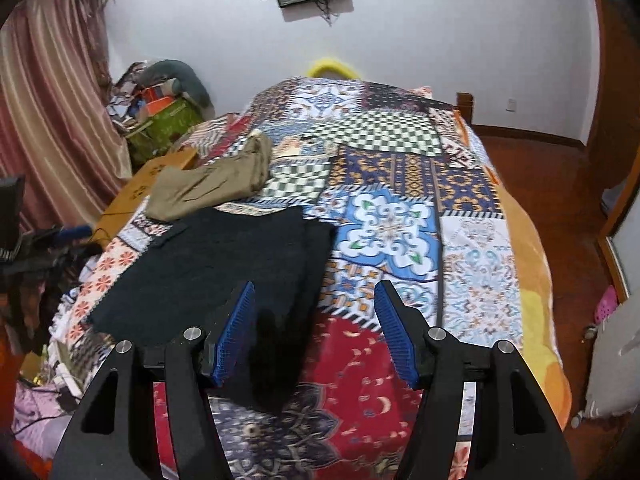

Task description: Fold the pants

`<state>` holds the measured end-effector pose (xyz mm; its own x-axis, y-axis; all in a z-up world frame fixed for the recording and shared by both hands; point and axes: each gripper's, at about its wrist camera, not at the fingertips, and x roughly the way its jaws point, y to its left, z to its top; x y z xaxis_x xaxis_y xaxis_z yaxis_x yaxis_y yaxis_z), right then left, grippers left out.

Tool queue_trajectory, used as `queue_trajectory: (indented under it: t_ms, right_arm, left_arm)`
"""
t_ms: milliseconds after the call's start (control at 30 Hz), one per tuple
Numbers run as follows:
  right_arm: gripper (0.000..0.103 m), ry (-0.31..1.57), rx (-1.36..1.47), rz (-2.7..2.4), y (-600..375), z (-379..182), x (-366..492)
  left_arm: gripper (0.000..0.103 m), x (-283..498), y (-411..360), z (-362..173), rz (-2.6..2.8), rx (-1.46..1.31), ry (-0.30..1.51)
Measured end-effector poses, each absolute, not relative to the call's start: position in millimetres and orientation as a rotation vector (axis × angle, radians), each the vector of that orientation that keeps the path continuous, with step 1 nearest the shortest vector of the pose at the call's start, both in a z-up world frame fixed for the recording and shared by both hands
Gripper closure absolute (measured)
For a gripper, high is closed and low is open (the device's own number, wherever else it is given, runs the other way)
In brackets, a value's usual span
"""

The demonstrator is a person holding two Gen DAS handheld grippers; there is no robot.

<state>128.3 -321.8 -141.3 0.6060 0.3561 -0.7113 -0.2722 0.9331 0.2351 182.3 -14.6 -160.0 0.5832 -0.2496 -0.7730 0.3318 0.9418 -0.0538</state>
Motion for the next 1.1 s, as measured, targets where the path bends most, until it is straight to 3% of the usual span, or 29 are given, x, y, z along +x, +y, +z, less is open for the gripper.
queue_trajectory:
  t_ms: [100, 300, 500, 700, 733, 800, 1100]
  right_arm:
    - [0.045, 0.855, 0.109, 0.398, -311.6, -145.6, 125.5]
    - [0.047, 0.911, 0.137, 0.455, -300.6, -166.9, 127.2]
    - [0.061, 0.928, 0.191, 0.496, -302.5, -174.5, 127.0]
    - [0.071, 0.908, 0.171, 0.509, -298.4, -172.2, 124.5]
    - [0.075, 0.906, 0.163, 0.511, -298.2, -171.3, 124.6]
    - [0.075, 0.901, 0.151, 0.517, -297.7, -170.6, 124.5]
    - [0.076, 0.920, 0.168, 0.514, -300.4, -179.9, 126.8]
  left_arm:
    - [0.036, 191.8, -33.4, -167.2, -0.408, 0.095, 0.908]
    - [0.067, 212.9, -68.5, -210.8, -0.513, 0.065, 1.054]
    - [0.076, 218.7, -75.7, -210.3, -0.559, 0.067, 1.039]
    - [0.096, 226.0, -76.0, -186.1, -0.524, 0.111, 0.962]
    - [0.103, 227.1, -76.5, -180.8, -0.509, 0.128, 0.935]
    - [0.103, 229.7, -76.0, -175.5, -0.479, 0.165, 0.892]
    - [0.102, 245.2, -55.4, -200.6, -0.467, 0.055, 1.035]
